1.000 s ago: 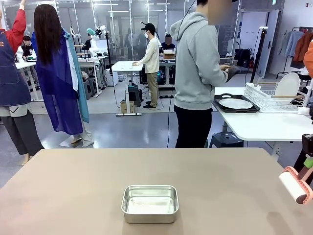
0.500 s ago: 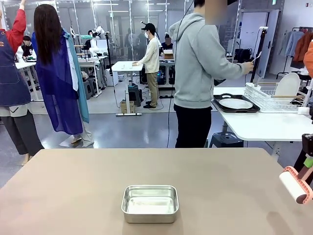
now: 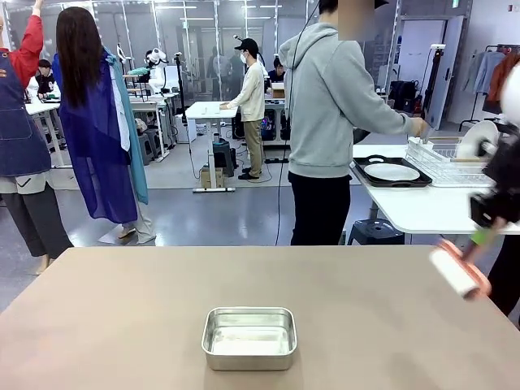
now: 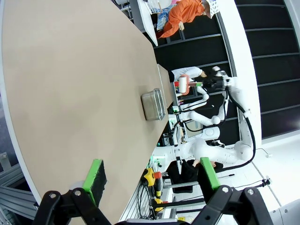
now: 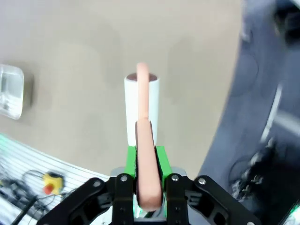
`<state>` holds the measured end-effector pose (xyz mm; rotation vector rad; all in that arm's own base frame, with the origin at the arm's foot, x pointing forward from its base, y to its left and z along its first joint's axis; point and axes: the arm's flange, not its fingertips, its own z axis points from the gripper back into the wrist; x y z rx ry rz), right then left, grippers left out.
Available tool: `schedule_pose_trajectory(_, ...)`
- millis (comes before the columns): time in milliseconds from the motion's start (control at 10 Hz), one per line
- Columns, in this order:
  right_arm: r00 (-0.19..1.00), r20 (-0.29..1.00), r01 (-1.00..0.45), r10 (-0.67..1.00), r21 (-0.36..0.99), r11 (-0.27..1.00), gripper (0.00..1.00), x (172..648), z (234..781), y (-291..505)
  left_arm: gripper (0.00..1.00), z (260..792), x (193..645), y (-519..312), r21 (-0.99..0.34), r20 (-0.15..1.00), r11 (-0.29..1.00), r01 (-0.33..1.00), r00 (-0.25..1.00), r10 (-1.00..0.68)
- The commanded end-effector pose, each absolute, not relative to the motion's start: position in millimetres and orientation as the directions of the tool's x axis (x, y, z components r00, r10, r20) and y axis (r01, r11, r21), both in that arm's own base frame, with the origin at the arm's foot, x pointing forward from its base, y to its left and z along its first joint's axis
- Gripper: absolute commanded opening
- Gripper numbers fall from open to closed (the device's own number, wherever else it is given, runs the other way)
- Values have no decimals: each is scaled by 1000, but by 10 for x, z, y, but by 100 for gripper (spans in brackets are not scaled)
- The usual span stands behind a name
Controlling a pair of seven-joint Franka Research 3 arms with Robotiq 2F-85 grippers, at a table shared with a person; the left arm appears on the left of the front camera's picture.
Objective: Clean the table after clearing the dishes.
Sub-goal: Place the Lint Roller back on top of the Airtight Container.
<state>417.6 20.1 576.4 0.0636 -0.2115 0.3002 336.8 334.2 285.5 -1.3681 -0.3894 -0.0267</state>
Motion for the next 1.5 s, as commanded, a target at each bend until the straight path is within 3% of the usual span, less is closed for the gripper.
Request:
schedule_pose_trajectory(0,779,295,-568,554,-42,822,21,4421,6020,1091,100,2876,3335,3338,-947,285,214,241,935,210)
schedule_pose_trajectory(300,415,245,-889,876,-99,448,21,4399,6219,2746,100,2876,3335,3338,-947,285,214,241,935,210)
schedule_pose_trajectory(500,182,173,-978,968,-71,197,21,4183,6044,3558,100,2876,3335,3338,-947,285,214,241,935,210)
schedule_pose_trajectory(700,52,129,-998,990,-33,57,21,3955,5864,3925,100,2876,3335,3338,-947,285,214,241,935,210)
schedule_pose_trajectory(900,13,97,-999,995,-38,17,21,3777,5738,4005,100,2876,3335,3338,-947,285,214,241,935,210)
schedule_pose_trajectory(1000,66,141,-998,988,-14,68,21,3860,5729,4068,100,2876,3335,3338,-947,285,214,241,935,210)
schedule_pose_trajectory(1400,51,125,-999,991,-12,53,21,3867,5715,4054,100,2876,3335,3338,-947,285,214,241,935,210)
